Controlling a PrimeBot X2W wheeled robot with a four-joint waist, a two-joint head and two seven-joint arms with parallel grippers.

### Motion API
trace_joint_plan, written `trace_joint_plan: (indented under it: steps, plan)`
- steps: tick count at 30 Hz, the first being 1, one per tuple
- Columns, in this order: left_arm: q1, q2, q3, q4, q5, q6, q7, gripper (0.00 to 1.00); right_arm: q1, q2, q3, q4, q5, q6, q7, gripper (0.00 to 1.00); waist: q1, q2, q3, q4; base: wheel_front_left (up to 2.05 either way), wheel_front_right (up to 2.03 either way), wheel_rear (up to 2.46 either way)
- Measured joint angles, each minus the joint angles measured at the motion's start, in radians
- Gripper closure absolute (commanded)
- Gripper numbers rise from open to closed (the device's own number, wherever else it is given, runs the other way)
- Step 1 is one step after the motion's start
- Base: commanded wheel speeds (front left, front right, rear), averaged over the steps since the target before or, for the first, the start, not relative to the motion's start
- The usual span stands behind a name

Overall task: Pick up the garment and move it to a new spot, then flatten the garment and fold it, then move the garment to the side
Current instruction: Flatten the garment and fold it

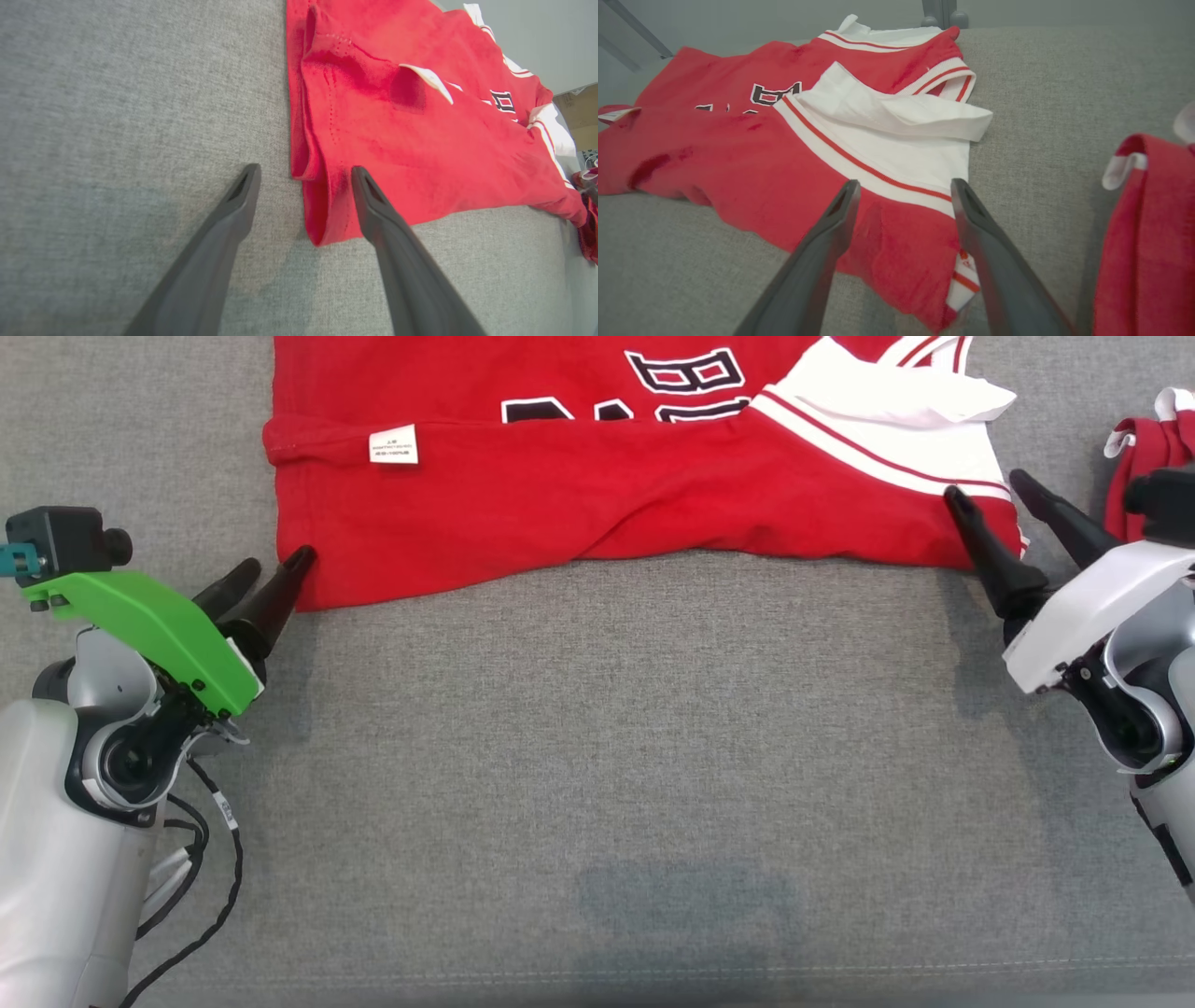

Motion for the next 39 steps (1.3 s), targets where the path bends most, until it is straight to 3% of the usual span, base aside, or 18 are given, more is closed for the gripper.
trace_joint_plan:
  steps: [12, 26, 27, 28, 29, 30, 31, 32, 33, 39]
  plan:
    - [0.016, 0.002, -0.020, -0.047, 0.008, -0.009, -0.010, 0.00, 0.000, -0.080, 0.029, -0.070, -0.041, -0.064, 0.186, 0.00, 0.0000, 0.0000, -0.008, -0.017, 0.00, 0.00, 0.00]
    - [0.026, 0.008, -0.046, -0.062, 0.017, -0.006, 0.023, 0.00, -0.001, -0.097, 0.055, -0.115, 0.021, -0.097, 0.410, 0.00, 0.0000, 0.0000, 0.008, -0.011, 0.00, 0.00, 0.00]
    - [0.025, 0.008, -0.046, -0.062, 0.018, -0.006, 0.024, 0.20, -0.003, -0.095, 0.054, -0.116, 0.024, -0.098, 0.419, 0.00, 0.0000, 0.0000, 0.011, -0.010, 0.00, 0.00, 0.00]
    - [0.025, 0.008, -0.047, -0.061, 0.018, -0.005, 0.024, 0.65, -0.005, -0.091, 0.052, -0.116, 0.032, -0.105, 0.426, 0.00, 0.0000, 0.0000, 0.013, -0.009, 0.00, 0.00, 0.00]
    - [0.023, 0.007, -0.046, -0.060, 0.018, -0.005, 0.023, 0.93, -0.007, -0.087, 0.050, -0.116, 0.036, -0.105, 0.434, 0.00, 0.0000, 0.0000, 0.016, -0.008, 0.00, 0.00, 0.00]
    - [0.020, 0.005, -0.046, -0.059, 0.018, -0.004, 0.023, 1.00, -0.012, -0.086, 0.050, -0.116, 0.036, -0.106, 0.442, 0.07, 0.0000, 0.0000, 0.018, -0.008, 0.00, 0.00, 0.00]
    - [0.016, 0.003, -0.045, -0.058, 0.018, -0.004, 0.022, 1.00, -0.018, -0.083, 0.048, -0.116, 0.044, -0.106, 0.450, 0.40, 0.0000, 0.0000, 0.020, -0.008, 0.00, 0.00, 0.00]
    - [0.013, 0.000, -0.045, -0.056, 0.018, -0.004, 0.022, 1.00, -0.023, -0.076, 0.045, -0.116, 0.058, -0.106, 0.453, 0.96, 0.0000, 0.0000, 0.022, -0.008, 0.00, 0.00, 0.00]
    - [0.013, -0.002, -0.045, -0.054, 0.017, -0.005, 0.021, 1.00, -0.026, -0.067, 0.042, -0.116, 0.074, -0.106, 0.453, 1.00, 0.0000, 0.0000, 0.023, -0.008, 0.00, 0.00, 0.00]
    - [0.017, -0.010, -0.048, -0.038, 0.011, -0.022, 0.018, 1.00, -0.012, -0.051, 0.009, -0.131, 0.152, -0.103, 0.463, 1.00, 0.0000, 0.0000, 0.007, -0.006, 0.00, 0.00, 0.00]
